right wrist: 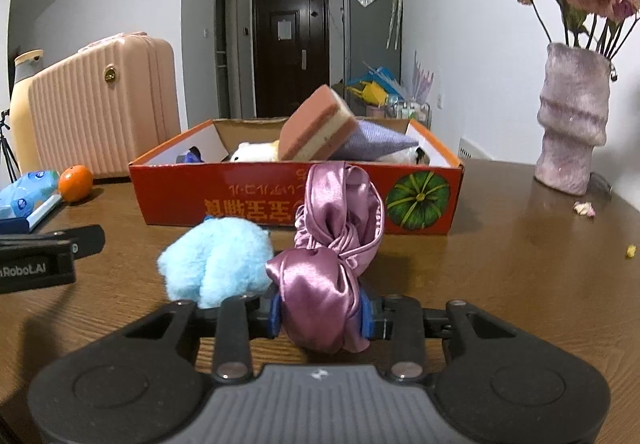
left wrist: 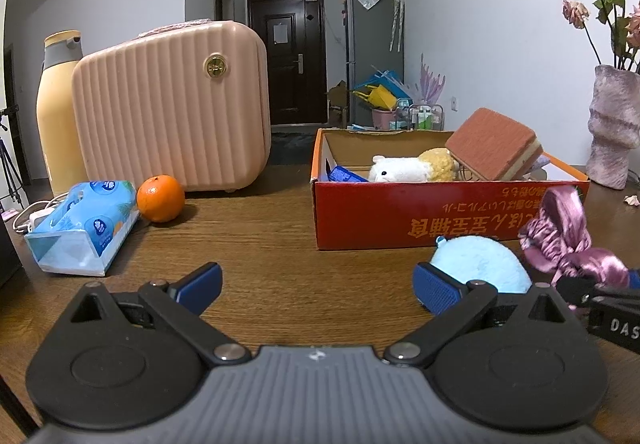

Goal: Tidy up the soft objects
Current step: 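Grasp the pink satin scrunchie with the right gripper while the left gripper grasps the blue plush, then lift the blue plush and pink scrunchie and carry both over the box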

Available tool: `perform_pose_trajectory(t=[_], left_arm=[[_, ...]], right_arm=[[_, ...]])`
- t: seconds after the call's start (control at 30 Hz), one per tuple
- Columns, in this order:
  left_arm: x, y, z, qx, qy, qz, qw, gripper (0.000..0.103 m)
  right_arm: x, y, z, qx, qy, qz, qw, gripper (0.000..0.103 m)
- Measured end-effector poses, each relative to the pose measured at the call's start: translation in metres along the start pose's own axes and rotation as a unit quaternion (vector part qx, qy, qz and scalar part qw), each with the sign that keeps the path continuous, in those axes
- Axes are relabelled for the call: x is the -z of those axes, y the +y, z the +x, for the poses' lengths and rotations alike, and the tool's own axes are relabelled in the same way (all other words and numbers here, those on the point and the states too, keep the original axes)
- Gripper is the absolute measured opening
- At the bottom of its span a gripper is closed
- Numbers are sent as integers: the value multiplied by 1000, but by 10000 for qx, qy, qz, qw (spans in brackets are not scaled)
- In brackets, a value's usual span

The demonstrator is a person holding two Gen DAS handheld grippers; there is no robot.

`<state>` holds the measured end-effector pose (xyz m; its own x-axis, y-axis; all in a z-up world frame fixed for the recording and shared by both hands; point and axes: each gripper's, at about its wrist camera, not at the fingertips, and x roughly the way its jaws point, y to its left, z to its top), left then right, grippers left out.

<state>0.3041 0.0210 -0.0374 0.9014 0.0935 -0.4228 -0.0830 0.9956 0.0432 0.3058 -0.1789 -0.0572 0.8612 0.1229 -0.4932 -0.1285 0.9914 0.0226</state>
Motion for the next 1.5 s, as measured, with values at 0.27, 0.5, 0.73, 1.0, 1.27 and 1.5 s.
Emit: perform_pose_trajectory(t=[0.27,0.5,0.73,1.0,1.27,1.5], left_arm=[[-1,-4,9,-56,133,-81,9999,103],[-3,-27,17,124,283,-135,9994,103],[-5,-63,23,365,331,-2,9988,103],[-8,-98,44,693,701,121,9951,103],[-9,-116,67,566,1032,280,9926,103],[-9,-116,81,539,1321,212,9895,103]], right_arm=[[-4,-21,1,134,-156,5,9998,35],[-7,-43,1,250,-287,31,9993,35],[-10,-61,2,328,-401,20,9987,35],[-12,-76,5,373,-487,-30,9981,35],[-13,-83,10,333,-499,-131,9981,35],[-14,-84,11,266,-511,-145,9982,35]])
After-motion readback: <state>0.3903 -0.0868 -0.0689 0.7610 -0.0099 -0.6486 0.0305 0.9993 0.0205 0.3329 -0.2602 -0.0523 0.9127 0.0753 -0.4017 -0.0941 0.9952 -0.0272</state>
